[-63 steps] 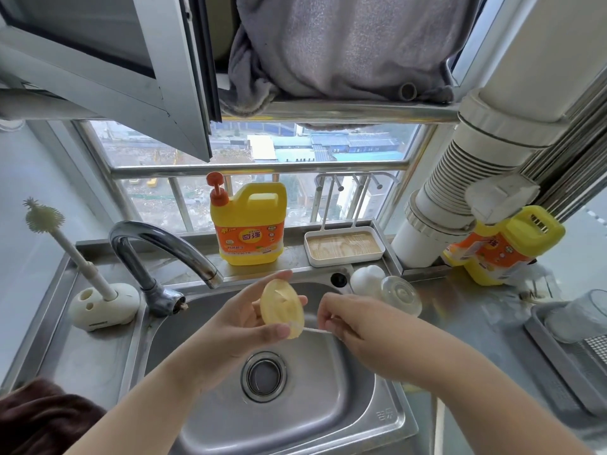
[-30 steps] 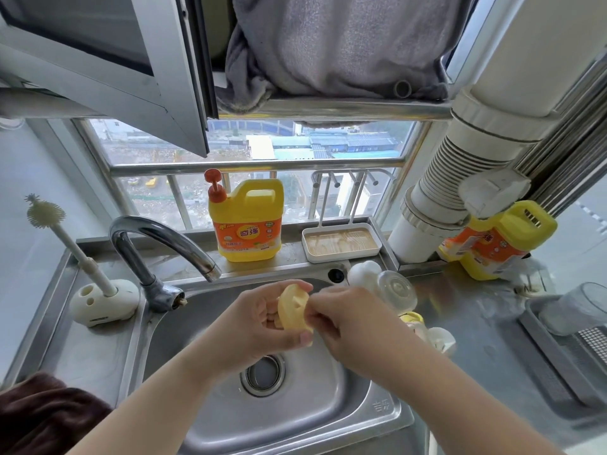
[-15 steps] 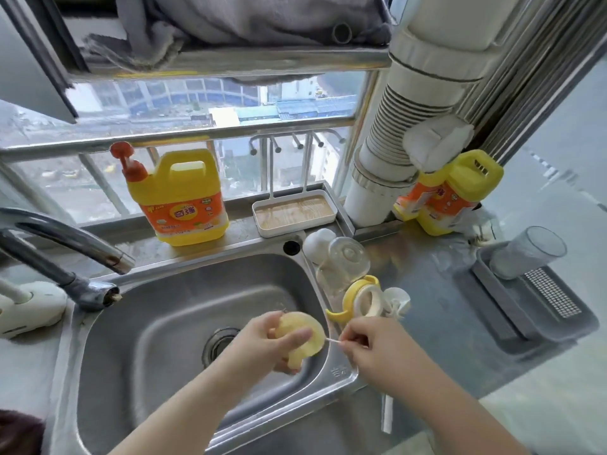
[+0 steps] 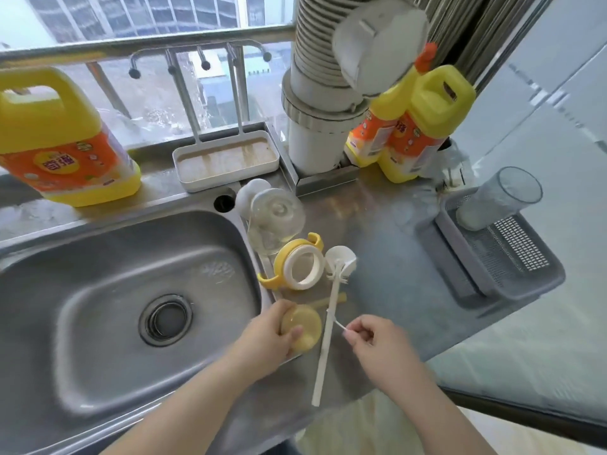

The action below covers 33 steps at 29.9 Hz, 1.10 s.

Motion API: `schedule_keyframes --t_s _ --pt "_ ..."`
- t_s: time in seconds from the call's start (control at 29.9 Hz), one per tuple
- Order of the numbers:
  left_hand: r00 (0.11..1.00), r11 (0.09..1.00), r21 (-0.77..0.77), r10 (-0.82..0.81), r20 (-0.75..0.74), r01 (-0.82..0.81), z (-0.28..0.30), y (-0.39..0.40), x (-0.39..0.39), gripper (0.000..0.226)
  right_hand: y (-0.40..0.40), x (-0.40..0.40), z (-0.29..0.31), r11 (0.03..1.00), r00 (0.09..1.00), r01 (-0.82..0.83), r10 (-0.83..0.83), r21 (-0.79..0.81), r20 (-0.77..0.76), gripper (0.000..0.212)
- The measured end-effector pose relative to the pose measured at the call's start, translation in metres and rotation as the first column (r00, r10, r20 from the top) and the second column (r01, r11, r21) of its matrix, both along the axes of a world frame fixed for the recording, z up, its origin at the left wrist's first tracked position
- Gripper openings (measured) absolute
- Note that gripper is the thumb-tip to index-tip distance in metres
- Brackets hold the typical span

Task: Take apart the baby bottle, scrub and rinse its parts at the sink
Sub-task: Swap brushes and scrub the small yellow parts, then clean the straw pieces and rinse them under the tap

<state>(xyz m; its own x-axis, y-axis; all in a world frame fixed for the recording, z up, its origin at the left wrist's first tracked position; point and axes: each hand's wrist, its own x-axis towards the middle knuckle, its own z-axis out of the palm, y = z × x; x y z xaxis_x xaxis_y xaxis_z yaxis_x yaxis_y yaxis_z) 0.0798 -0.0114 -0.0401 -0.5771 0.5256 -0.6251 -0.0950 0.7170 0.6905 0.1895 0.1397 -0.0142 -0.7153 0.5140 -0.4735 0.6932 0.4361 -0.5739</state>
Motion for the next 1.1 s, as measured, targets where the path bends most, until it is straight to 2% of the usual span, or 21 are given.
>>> schedule_keyframes --t_s 0.1,0.2,0.53,0.74,0.8,0.9,0.97,1.04,1.1 --pt "0.977 0.998 -0.053 0.024 -0.214 -0.036 -0.001 0.009 0.001 0.026 0.002 -0.006 -0.009 0.999 0.999 -0.019 0.018 -0.037 -0.027 0.024" --pt "0.934 0.991 -0.126 -0.089 -0.345 0.048 0.001 0.014 0.0 0.029 0.003 -0.011 -0.016 0.998 0.999 -0.022 0.019 -0.059 -0.047 0.024" --pt "0.921 0.973 -0.21 -0.167 -0.351 0.096 -0.002 0.037 -0.003 0.037 0.008 -0.015 -0.029 0.989 0.993 0.005 -0.023 -0.15 -0.116 0.008" --pt "0.931 0.984 -0.159 -0.126 -0.342 0.075 -0.007 0.032 -0.004 0.038 0.007 -0.016 -0.033 0.974 0.995 0.008 -0.031 -0.225 -0.099 0.008" --pt "0.927 0.97 -0.215 -0.178 -0.331 0.11 -0.006 0.033 -0.006 0.038 0.006 -0.016 -0.035 0.972 0.995 0.003 -0.025 -0.235 -0.092 0.011" --pt "0.869 0.903 -0.374 -0.35 -0.351 0.213 -0.006 0.039 -0.008 0.038 0.003 -0.017 -0.037 0.972 0.994 0.026 -0.049 -0.233 -0.094 0.017" --pt "0.85 0.882 -0.412 -0.387 -0.357 0.229 -0.006 0.041 -0.008 0.039 0.003 -0.015 -0.038 0.969 0.992 0.036 -0.065 -0.244 -0.109 0.019" --pt "0.861 0.901 -0.379 -0.355 -0.366 0.21 -0.008 0.04 -0.008 0.039 0.006 -0.014 -0.037 0.971 0.985 0.062 -0.097 -0.232 -0.141 0.016" --pt "0.887 0.941 -0.293 -0.276 -0.37 0.17 -0.01 0.035 -0.006 0.038 0.014 -0.014 -0.037 0.985 0.978 0.089 -0.114 -0.147 -0.173 0.012"
